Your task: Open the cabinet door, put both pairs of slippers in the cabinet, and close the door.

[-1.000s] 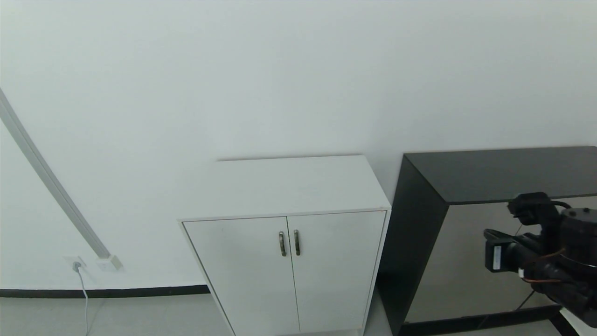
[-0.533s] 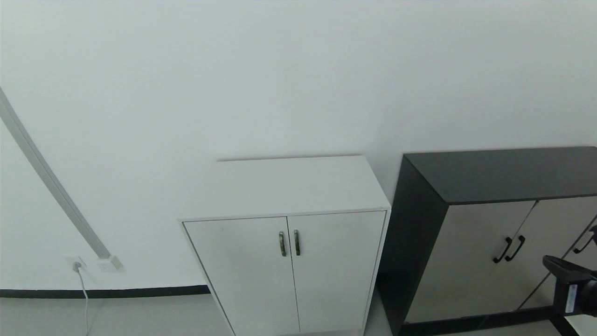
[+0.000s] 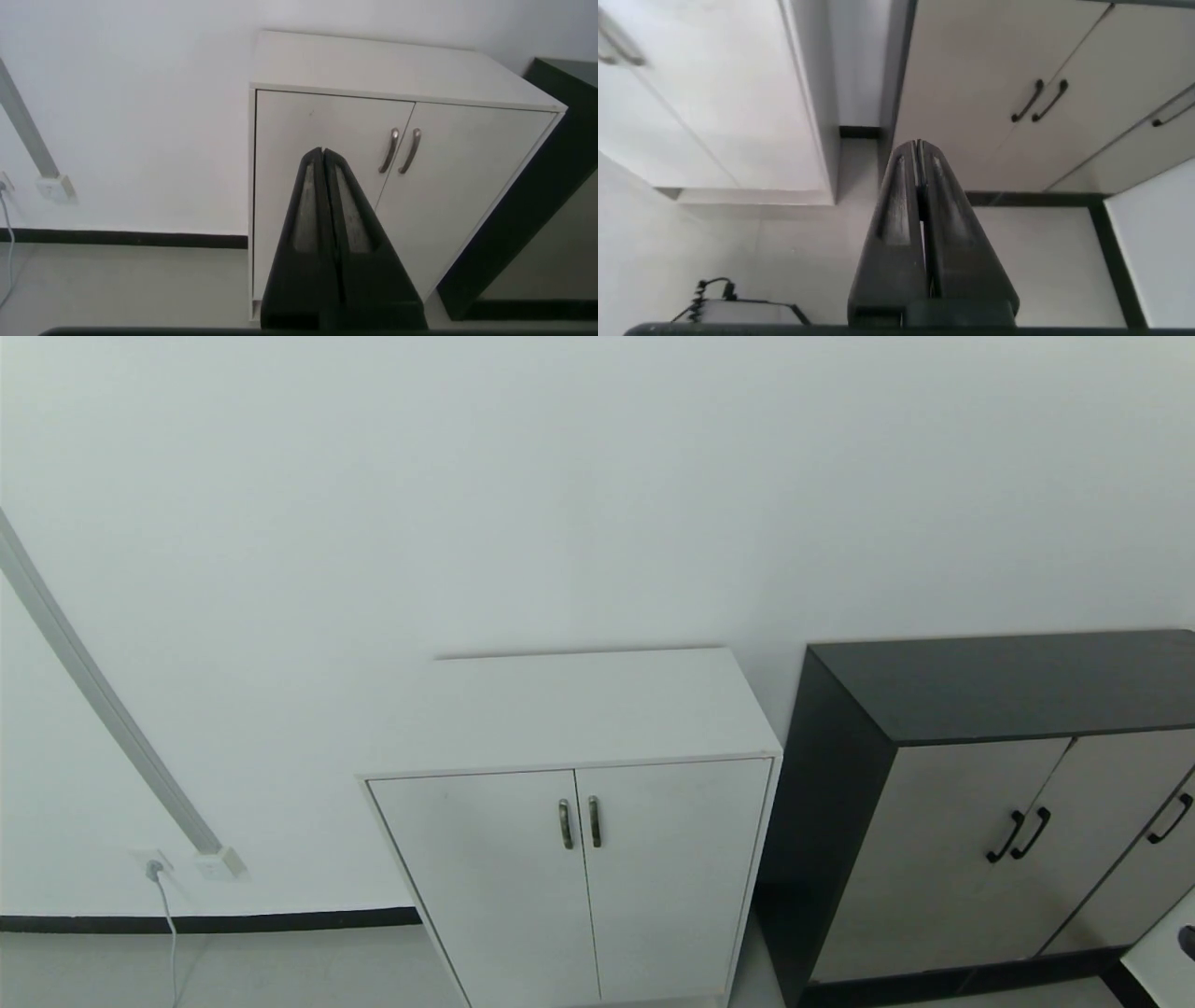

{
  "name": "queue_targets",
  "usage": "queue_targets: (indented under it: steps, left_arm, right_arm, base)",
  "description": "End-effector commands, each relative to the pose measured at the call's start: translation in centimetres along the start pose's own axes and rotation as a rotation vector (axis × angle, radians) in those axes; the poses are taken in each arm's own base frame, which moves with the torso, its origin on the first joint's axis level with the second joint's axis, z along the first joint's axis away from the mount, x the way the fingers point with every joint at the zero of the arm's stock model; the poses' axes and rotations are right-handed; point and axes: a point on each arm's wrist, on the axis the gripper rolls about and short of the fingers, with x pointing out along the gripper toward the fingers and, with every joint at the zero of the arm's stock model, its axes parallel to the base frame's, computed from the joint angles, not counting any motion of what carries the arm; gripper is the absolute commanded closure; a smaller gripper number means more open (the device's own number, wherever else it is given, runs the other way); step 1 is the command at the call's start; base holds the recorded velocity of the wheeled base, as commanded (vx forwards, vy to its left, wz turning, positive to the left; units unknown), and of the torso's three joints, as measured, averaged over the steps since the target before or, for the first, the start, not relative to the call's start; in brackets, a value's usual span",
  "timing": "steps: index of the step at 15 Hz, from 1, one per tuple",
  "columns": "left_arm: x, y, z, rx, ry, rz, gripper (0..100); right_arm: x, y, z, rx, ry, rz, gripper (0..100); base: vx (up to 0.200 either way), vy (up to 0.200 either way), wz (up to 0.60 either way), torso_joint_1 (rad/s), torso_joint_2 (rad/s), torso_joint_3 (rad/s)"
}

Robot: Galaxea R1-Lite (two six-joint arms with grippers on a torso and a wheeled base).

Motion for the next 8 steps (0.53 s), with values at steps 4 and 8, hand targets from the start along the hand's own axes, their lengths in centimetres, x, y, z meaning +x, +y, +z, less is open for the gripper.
queue_targets:
  steps: [4,8]
  left_arm:
    - [0.0,0.0,0.0,0.0,0.001,0.001,100]
    - [0.0,0.0,0.0,0.0,0.001,0.001,100]
  right_arm:
    - [-3.4,0.1,-3.2,0.002,-0.054,0.167,100]
    - [-3.5,0.3,-5.8,0.0,-0.026,0.213,100]
  base:
    - [0.0,0.0,0.0,0.0,0.0,0.0]
    - [0.0,0.0,0.0,0.0,0.0,0.0]
